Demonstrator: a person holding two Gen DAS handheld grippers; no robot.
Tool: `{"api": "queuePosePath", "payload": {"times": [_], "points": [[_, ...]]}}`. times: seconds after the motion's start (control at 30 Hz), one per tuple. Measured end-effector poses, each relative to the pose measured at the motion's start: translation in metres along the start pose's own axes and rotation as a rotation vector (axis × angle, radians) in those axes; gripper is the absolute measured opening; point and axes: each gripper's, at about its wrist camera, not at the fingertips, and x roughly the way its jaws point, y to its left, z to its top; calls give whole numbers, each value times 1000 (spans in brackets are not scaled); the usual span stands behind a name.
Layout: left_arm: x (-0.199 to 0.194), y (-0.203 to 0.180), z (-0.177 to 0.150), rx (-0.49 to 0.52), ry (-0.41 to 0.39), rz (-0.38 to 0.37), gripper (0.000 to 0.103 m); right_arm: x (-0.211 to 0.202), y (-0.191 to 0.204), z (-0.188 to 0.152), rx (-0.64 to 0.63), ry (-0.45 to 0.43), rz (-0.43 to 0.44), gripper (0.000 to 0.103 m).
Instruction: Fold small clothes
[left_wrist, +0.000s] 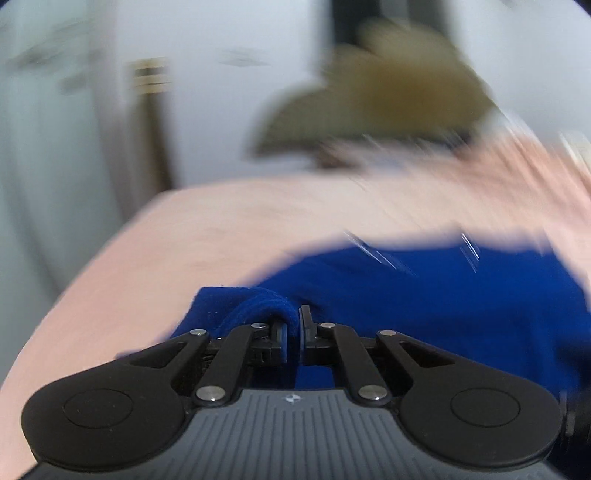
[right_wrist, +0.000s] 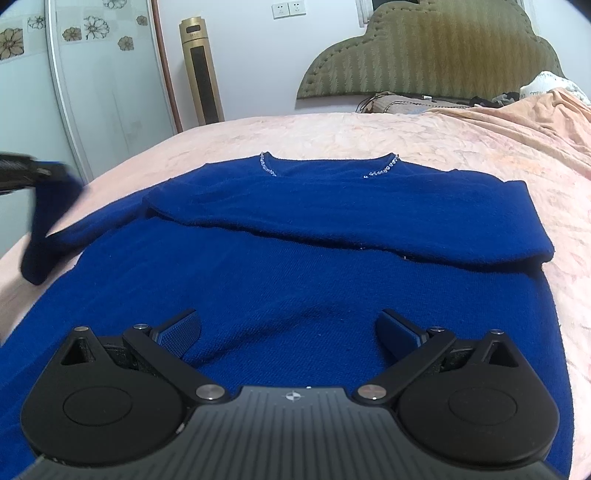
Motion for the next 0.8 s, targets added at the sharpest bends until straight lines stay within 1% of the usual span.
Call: {"api": "queuePosePath", "payload": {"times": [0.07,0.1,0.13,0.17,0.2,0.23,0.27,0.3,0.33,0.37,0.4,0.43,0.5,0.53,0.57,0.6,0.7,0.8], "points": [[12,-29,-12,130,63,-43,6,-3,-6,1,35,-10,19,102],[16,-44,-20,197,96,-42,8,-4,-9,2,58,-14,29,102],[11,-63,-37,251,110,-27,10,-5,-15,5,91,-14,44,102],[12,-71,-42,302,113,-7,13,-6,-19,8,119,-8,58,102],[10,-78,-48,350,102,17,18,-6,-23,12,143,-2,68,102],[1,-84,-60,378,91,31,22,-5,-25,17,156,1,67,102],[-3,-87,-64,405,79,42,34,-3,-25,23,155,2,59,103],[-8,-89,-66,416,66,48,55,-2,-24,29,139,1,49,103],[-15,-88,-66,419,49,52,69,0,-21,34,116,-2,42,103],[-22,-86,-68,418,15,59,91,2,-16,40,86,-10,37,103],[-32,-87,-78,421,-8,63,96,4,-10,45,57,-20,37,103],[-35,-86,-78,424,-20,56,96,6,-1,50,19,-26,40,103],[-47,-77,-81,376,-35,19,96,10,20,57,-74,-40,44,102],[-52,-66,-80,323,-42,5,96,12,33,60,-137,-54,41,102],[-54,-54,-78,274,-42,7,96,14,46,62,-204,-69,39,101],[-54,-41,-75,219,-40,25,96,15,60,62,-277,-86,38,100],[-54,1,-69,49,-15,129,96,22,101,59,-483,-140,32,96],[-51,38,-71,-103,54,226,96,33,130,56,-624,-145,54,84]]}}
